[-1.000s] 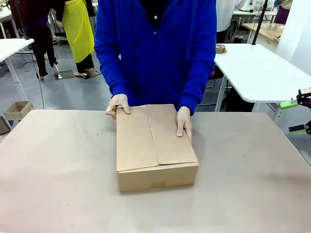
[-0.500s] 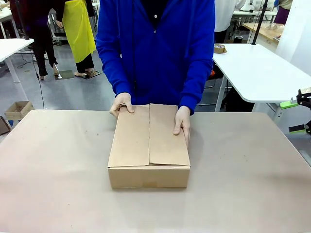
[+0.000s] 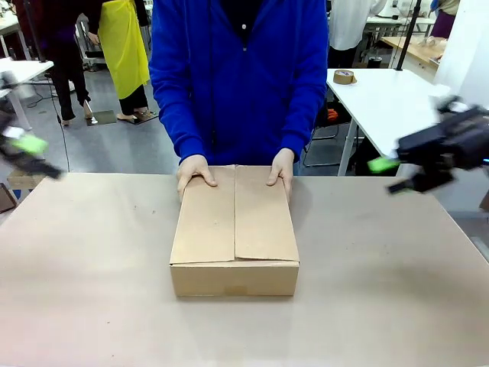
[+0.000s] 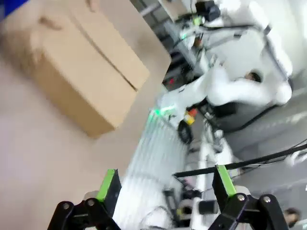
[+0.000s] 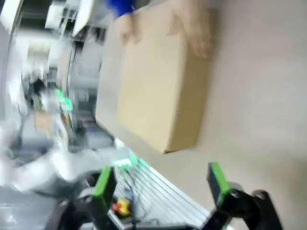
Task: Pack the gift set into the box.
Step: Press and hold the closed box until the human finishes sealing it.
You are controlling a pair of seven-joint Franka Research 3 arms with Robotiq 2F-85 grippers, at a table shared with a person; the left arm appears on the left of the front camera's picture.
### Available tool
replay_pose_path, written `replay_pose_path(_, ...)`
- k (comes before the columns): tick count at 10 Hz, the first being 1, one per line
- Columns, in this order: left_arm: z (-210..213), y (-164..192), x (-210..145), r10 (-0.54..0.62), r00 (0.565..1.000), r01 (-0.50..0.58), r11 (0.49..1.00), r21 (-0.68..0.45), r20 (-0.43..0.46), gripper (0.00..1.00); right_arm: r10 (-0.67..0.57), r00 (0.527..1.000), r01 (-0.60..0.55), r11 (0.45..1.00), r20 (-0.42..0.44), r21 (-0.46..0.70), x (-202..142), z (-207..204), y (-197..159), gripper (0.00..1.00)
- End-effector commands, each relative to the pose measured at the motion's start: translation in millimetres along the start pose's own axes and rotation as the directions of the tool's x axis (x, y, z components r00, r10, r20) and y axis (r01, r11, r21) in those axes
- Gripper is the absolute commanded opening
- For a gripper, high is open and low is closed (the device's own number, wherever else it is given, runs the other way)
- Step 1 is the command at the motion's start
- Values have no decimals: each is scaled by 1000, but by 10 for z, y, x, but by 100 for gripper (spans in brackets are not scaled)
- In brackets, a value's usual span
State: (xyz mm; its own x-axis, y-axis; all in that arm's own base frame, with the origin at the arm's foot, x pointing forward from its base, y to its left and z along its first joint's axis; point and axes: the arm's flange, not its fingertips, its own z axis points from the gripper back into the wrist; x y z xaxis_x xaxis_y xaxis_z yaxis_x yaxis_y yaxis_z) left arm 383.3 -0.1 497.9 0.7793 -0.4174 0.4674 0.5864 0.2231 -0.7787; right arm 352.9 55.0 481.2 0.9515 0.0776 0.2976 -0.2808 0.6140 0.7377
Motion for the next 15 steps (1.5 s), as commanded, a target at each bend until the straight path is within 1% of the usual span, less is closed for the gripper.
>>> replay_pose_path(1, -829, 88, 294, -383, 924, 379, 914, 143, 3, 100, 524, 852, -509, 821, 15, 258, 451, -626, 109, 100)
replay_pose_path(2, -1098, 85, 355, -545, 834, 508, 817, 272, 79, 100, 662, 744, -659, 704, 92, 264, 450, -999, 212, 100)
replay_pose_path(3, -1228, 104, 341, -649, 747, 598, 750, 284, 141, 100, 713, 672, -737, 621, 198, 265, 416, -1210, 277, 100)
replay_pose_path(4, -1325, 141, 323, -710, 680, 642, 697, 320, 181, 100, 764, 590, -805, 535, 260, 255, 361, -1330, 319, 100)
replay_pose_path(5, -1377, 169, 314, -720, 660, 652, 691, 312, 215, 100, 790, 547, -836, 496, 276, 236, 345, -1412, 322, 100)
replay_pose_path(6, -1369, 211, 332, -723, 658, 649, 686, 328, 211, 100, 798, 524, -850, 509, 296, 134, 348, -1447, 284, 100)
replay_pose_path(7, -1091, 256, 394, -561, 800, 476, 810, 344, 213, 100, 687, 687, -671, 725, 238, -155, 467, -1235, 166, 100)
replay_pose_path(8, -1327, 134, 394, -673, 713, 585, 725, 364, 194, 100, 745, 642, -766, 632, 178, 118, 388, -1339, 497, 100)
replay_pose_path(9, -1327, 134, 394, -673, 713, 585, 725, 364, 194, 100, 745, 642, -766, 632, 178, 118, 388, -1339, 497, 100)
replay_pose_path(10, -1327, 134, 394, -673, 713, 585, 725, 364, 194, 100, 746, 632, -766, 643, 211, 20, 455, -1236, 319, 100)
replay_pose_path(11, -1270, 201, 369, -664, 720, 571, 732, 372, 202, 100, 876, 440, -896, 415, 197, 157, 456, -1536, 397, 100)
replay_pose_path(12, -1465, 372, 473, -769, 620, 727, 638, 253, 157, 100, 918, 319, -946, 297, 236, 126, 519, -1748, 291, 100)
replay_pose_path(13, -1603, 553, 509, -814, 550, 820, 569, 64, 189, 100, 904, 237, -967, 183, 357, 178, 575, -1875, 135, 100)
replay_pose_path(14, -1676, 718, 503, -851, 483, 860, 505, 69, 206, 100, 902, 182, -978, 124, 392, 169, 604, -2009, 5, 100)
replay_pose_path(15, -1791, 879, 487, -886, 406, 904, 425, 42, 224, 100, 905, 170, -978, 107, 390, 177, 632, -2149, -110, 100)
